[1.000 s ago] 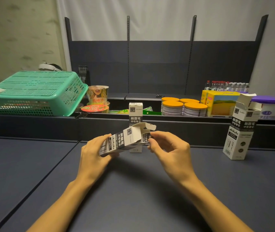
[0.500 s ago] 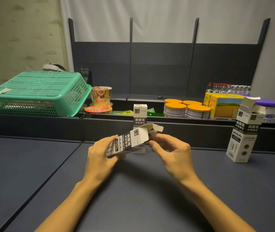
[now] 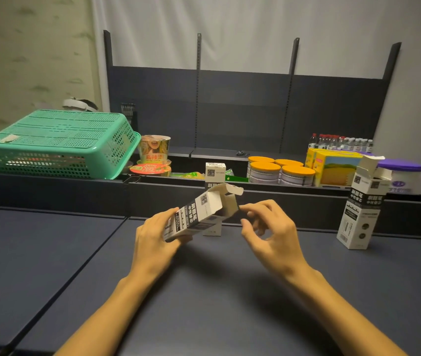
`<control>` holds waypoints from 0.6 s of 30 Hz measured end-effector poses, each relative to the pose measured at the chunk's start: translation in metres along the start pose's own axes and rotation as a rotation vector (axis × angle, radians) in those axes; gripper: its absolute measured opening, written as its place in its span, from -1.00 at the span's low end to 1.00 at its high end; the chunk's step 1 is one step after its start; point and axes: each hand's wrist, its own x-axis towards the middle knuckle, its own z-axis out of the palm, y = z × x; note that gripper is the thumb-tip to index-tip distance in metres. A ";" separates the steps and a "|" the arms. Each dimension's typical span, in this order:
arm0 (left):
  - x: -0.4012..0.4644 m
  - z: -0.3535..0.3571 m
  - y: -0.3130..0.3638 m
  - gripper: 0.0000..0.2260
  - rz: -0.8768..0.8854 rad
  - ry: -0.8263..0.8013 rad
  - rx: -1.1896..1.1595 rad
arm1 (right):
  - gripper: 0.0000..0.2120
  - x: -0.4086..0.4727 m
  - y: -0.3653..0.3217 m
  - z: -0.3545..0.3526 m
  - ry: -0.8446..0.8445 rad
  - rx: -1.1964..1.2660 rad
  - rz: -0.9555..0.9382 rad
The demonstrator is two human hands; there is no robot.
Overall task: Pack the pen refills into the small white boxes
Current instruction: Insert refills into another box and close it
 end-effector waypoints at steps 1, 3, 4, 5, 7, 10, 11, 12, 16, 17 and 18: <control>-0.001 -0.001 0.001 -0.38 -0.008 0.003 -0.004 | -0.74 -0.001 0.004 -0.006 -0.018 -0.049 0.002; -0.001 -0.004 0.003 -0.35 -0.029 0.015 -0.018 | -0.69 -0.004 0.015 -0.020 -0.105 -0.183 0.041; -0.001 -0.004 0.005 -0.34 -0.040 0.021 -0.031 | -0.65 -0.006 0.020 -0.027 -0.155 -0.261 0.067; 0.000 -0.004 0.007 -0.35 -0.050 0.021 -0.042 | -0.62 -0.009 0.024 -0.035 -0.200 -0.347 0.084; 0.001 -0.004 0.015 -0.41 -0.062 -0.003 -0.072 | -0.57 -0.013 0.030 -0.049 -0.289 -0.523 0.098; -0.002 0.001 0.033 -0.45 -0.074 -0.062 -0.111 | -0.53 -0.021 0.031 -0.067 -0.431 -0.731 0.174; -0.004 0.004 0.040 -0.45 -0.082 -0.095 -0.121 | -0.53 -0.024 0.032 -0.071 -0.481 -0.791 0.203; -0.006 0.009 0.046 -0.46 -0.092 -0.135 -0.136 | -0.53 -0.027 0.034 -0.075 -0.539 -0.845 0.233; -0.012 0.032 0.064 -0.46 -0.106 -0.253 -0.151 | -0.59 -0.039 0.050 -0.089 -0.704 -0.983 0.311; -0.012 0.038 0.068 -0.47 -0.105 -0.263 -0.149 | -0.60 -0.041 0.054 -0.093 -0.716 -0.993 0.329; -0.012 0.044 0.071 -0.49 -0.107 -0.268 -0.151 | -0.61 -0.042 0.058 -0.096 -0.724 -0.991 0.347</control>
